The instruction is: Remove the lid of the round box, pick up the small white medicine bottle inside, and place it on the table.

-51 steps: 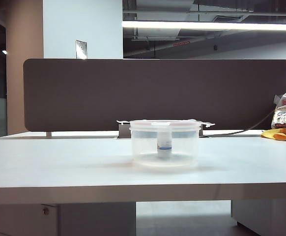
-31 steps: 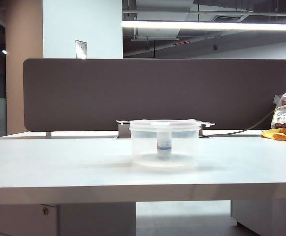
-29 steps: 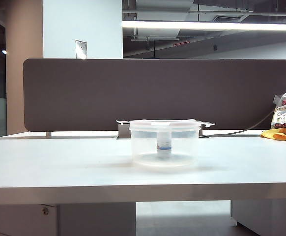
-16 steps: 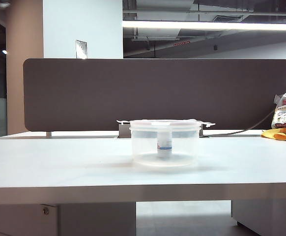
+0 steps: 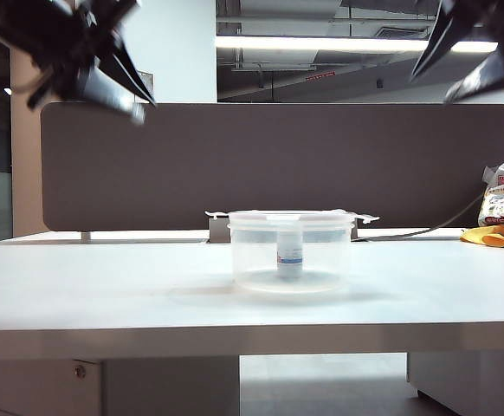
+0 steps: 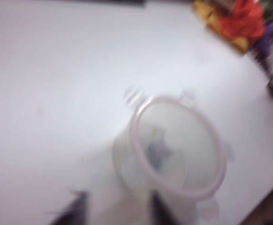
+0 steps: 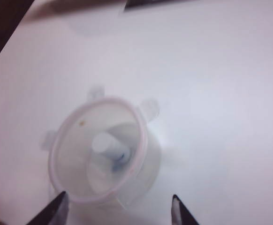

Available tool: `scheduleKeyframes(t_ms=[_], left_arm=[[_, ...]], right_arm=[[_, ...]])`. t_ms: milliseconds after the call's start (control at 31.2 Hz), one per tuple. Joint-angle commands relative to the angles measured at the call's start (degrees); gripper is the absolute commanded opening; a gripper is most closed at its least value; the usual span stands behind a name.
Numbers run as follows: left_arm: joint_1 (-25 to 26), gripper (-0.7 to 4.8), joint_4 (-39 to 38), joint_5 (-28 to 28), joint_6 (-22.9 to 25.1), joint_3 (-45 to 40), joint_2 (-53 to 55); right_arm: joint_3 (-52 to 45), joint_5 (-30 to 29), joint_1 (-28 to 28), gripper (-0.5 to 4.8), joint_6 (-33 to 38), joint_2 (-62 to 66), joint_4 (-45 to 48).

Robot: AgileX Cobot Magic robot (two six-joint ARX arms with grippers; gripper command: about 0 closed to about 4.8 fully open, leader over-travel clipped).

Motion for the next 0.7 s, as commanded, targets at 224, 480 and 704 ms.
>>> scheduleKeyframes(t_ms=[224,480,704], left_arm=[[-0.1,2.19,-0.9,6.7,-2.6,1.8,10.9],[-0.2,2.19,6.6,15.3,-10.6,1.8,16.3],[-0.7,2.14,9.7,15.7,-12.9,1.8,18.8]], right_arm=[[0.2,-16.4,0.1,2.76,7.8,15.1,2.1],[-0.1,-25.6,0.1,2.76,9.5,22.1,4.0],[-0.2,-24.7,0.1,2.69,10.5,22.2,5.4]])
